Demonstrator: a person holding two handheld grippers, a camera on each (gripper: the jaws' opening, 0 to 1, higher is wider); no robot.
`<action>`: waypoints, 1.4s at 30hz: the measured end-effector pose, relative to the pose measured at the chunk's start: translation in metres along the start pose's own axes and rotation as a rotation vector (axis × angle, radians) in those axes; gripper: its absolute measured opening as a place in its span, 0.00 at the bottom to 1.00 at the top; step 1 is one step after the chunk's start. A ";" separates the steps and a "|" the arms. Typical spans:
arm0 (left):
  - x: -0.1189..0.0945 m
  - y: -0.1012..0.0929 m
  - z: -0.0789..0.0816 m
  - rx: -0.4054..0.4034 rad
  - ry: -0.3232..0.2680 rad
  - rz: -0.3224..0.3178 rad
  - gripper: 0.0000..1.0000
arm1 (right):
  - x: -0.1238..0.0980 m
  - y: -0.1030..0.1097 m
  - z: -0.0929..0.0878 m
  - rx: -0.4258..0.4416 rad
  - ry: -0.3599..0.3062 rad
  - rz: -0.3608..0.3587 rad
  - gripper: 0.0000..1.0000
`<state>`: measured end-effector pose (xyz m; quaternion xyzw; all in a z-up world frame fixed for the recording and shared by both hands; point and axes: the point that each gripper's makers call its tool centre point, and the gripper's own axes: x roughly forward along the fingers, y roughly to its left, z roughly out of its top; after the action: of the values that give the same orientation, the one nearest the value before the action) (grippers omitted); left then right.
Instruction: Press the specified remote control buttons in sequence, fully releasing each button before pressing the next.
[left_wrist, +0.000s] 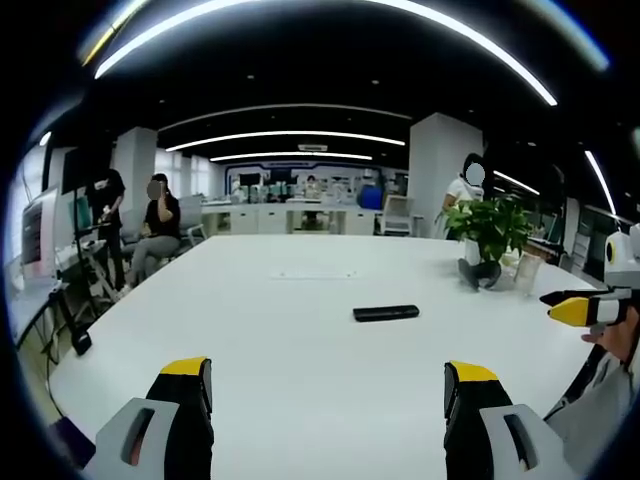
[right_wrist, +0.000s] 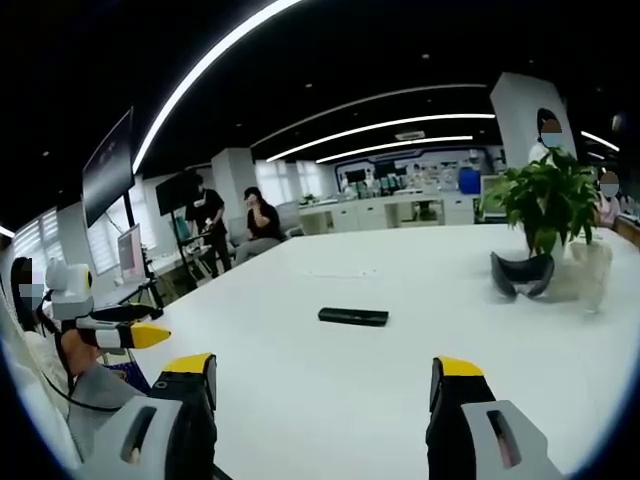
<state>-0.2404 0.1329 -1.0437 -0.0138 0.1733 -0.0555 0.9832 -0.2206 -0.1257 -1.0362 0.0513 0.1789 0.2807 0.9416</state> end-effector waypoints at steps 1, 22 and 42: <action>0.000 0.000 0.000 0.001 0.000 -0.001 0.99 | 0.000 0.000 0.000 0.000 0.000 0.001 0.87; 0.008 -0.006 0.011 0.078 0.030 -0.075 0.99 | -0.002 -0.001 0.001 0.017 0.003 0.001 0.83; 0.058 -0.033 0.044 0.240 0.059 -0.254 0.99 | -0.006 -0.002 0.008 0.015 0.026 0.020 0.65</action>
<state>-0.1747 0.0941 -1.0208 0.0838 0.1912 -0.1998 0.9573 -0.2213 -0.1308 -1.0270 0.0564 0.1927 0.2892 0.9360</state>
